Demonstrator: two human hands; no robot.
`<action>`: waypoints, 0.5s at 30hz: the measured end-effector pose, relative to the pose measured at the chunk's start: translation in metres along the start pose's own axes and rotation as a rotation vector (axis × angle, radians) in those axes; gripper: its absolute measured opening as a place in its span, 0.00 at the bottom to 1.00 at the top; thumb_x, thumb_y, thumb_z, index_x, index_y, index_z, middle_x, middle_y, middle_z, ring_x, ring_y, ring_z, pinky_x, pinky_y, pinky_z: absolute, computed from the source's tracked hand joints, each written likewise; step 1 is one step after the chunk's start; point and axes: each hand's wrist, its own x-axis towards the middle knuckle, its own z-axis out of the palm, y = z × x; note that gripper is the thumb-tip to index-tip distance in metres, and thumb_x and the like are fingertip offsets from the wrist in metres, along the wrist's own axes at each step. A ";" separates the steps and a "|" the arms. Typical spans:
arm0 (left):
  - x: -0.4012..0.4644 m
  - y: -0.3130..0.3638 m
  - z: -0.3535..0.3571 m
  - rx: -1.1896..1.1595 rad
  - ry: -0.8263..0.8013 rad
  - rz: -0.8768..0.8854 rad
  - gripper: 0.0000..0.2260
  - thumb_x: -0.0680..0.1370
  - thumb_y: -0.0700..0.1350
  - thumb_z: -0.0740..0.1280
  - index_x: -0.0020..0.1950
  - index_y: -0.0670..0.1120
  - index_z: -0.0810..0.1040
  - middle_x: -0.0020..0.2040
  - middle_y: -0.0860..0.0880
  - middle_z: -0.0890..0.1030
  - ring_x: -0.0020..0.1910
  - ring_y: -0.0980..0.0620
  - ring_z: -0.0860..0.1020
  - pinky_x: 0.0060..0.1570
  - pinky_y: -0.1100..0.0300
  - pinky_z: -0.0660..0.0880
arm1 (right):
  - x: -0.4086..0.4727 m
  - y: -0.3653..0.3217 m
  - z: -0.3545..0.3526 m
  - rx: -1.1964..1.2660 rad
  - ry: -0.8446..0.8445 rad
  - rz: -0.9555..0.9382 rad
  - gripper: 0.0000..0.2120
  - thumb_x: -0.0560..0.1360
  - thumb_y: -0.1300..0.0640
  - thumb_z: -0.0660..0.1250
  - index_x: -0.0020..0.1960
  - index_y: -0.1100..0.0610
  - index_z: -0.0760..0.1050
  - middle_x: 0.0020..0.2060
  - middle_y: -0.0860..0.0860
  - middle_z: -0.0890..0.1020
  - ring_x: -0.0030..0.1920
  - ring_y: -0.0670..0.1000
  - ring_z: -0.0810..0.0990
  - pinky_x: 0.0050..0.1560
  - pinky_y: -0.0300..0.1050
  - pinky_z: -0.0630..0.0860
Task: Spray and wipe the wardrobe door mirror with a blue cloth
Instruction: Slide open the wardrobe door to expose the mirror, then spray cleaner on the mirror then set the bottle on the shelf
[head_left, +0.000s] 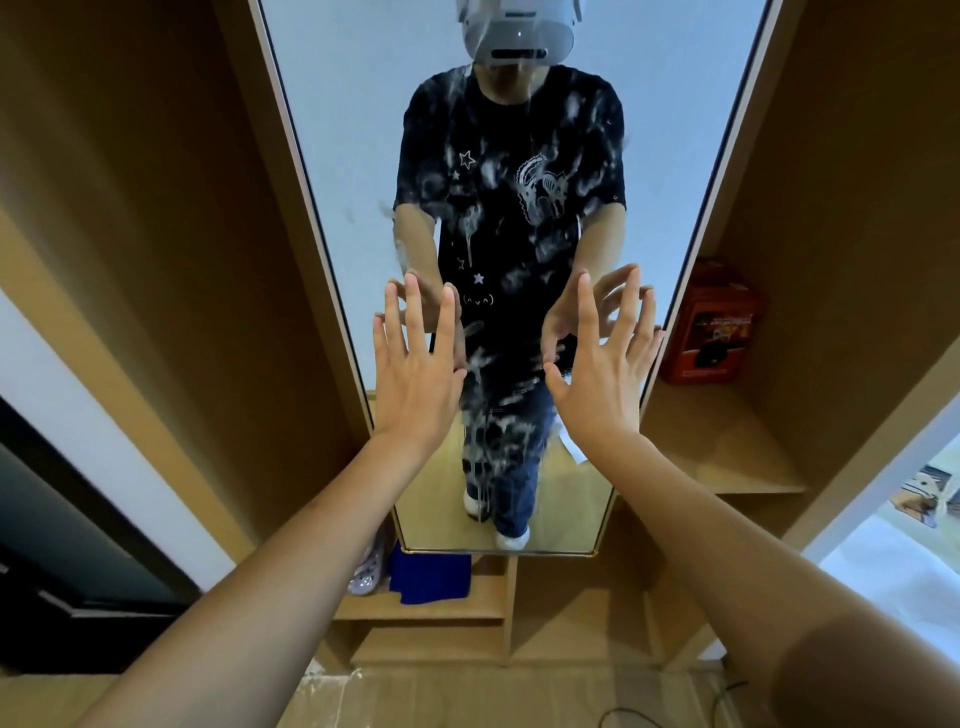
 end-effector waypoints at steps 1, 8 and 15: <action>-0.002 -0.001 -0.002 -0.035 0.005 0.001 0.40 0.76 0.52 0.68 0.79 0.44 0.47 0.77 0.34 0.46 0.76 0.34 0.47 0.73 0.40 0.56 | -0.001 -0.002 -0.001 0.016 -0.008 0.003 0.49 0.73 0.53 0.72 0.78 0.45 0.39 0.77 0.60 0.39 0.77 0.64 0.39 0.74 0.69 0.50; -0.056 -0.028 -0.010 -0.204 -0.019 -0.120 0.34 0.78 0.51 0.67 0.77 0.44 0.55 0.78 0.37 0.52 0.77 0.39 0.50 0.73 0.44 0.58 | -0.036 -0.039 0.001 0.151 -0.090 -0.043 0.42 0.74 0.56 0.71 0.79 0.48 0.48 0.78 0.58 0.44 0.76 0.62 0.47 0.74 0.66 0.52; -0.143 -0.092 -0.020 -0.430 -0.187 -0.312 0.33 0.79 0.53 0.64 0.79 0.48 0.51 0.79 0.46 0.50 0.78 0.47 0.49 0.74 0.51 0.56 | -0.103 -0.109 0.020 0.261 -0.273 -0.019 0.36 0.77 0.56 0.68 0.78 0.50 0.52 0.78 0.54 0.52 0.77 0.58 0.50 0.74 0.61 0.59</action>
